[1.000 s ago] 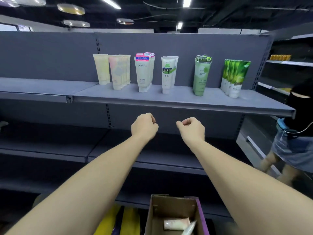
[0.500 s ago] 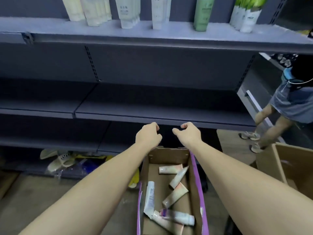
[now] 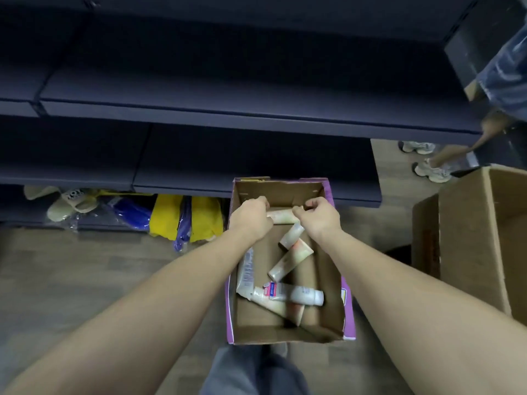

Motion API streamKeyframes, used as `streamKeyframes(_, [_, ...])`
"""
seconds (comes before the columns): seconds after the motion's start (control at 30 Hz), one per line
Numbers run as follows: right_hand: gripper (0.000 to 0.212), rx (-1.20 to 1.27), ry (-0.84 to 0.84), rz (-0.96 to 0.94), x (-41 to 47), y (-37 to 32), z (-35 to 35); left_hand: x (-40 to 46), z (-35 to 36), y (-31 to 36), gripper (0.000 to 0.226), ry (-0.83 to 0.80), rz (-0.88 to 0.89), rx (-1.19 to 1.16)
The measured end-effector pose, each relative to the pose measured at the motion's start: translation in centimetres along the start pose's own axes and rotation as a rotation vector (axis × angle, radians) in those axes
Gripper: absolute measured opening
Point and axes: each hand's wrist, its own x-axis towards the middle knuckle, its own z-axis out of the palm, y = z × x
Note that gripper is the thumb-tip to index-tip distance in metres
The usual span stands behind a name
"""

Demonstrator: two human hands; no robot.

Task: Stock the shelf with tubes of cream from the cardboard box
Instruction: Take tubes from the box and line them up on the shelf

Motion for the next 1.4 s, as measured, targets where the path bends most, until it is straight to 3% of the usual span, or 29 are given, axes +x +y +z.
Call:
streamKeyframes(0.33, [0.032,-0.130,-0.115,0.186,2.9,8.3,4.6,2.2,8.1,-2.5,0.039,-0.263,-0.063,0.124])
streamKeyframes(0.53, [0.028,-0.289,-0.320,0.311,4.1,15.3,7.7,2.9,14.7,-3.9,0.035,-0.371,-0.066,0.191])
streamKeyframes(0.67, [0.053,-0.478,-0.446,0.322,4.1,19.4,9.2,4.2,18.3,-3.8,0.033,-0.368,-0.080,0.120])
streamKeyframes(0.87, [0.057,-0.705,-0.364,0.098,3.7,21.7,10.8,5.4,22.4,-3.0,0.050,-0.381,-0.112,0.030])
streamKeyframes(0.97, [0.058,-0.735,-0.331,0.061,4.2,22.3,11.0,5.8,23.6,-3.2,0.058,-0.349,-0.108,0.106])
streamKeyframes(1.17, [0.065,-0.753,-0.358,0.091,4.1,22.2,11.3,5.9,23.0,-3.6,0.037,-0.300,-0.122,0.102])
streamKeyframes(1.4, [0.081,-0.701,-0.412,0.258,2.9,20.7,10.3,4.7,19.2,-4.0,0.045,-0.263,-0.130,0.203])
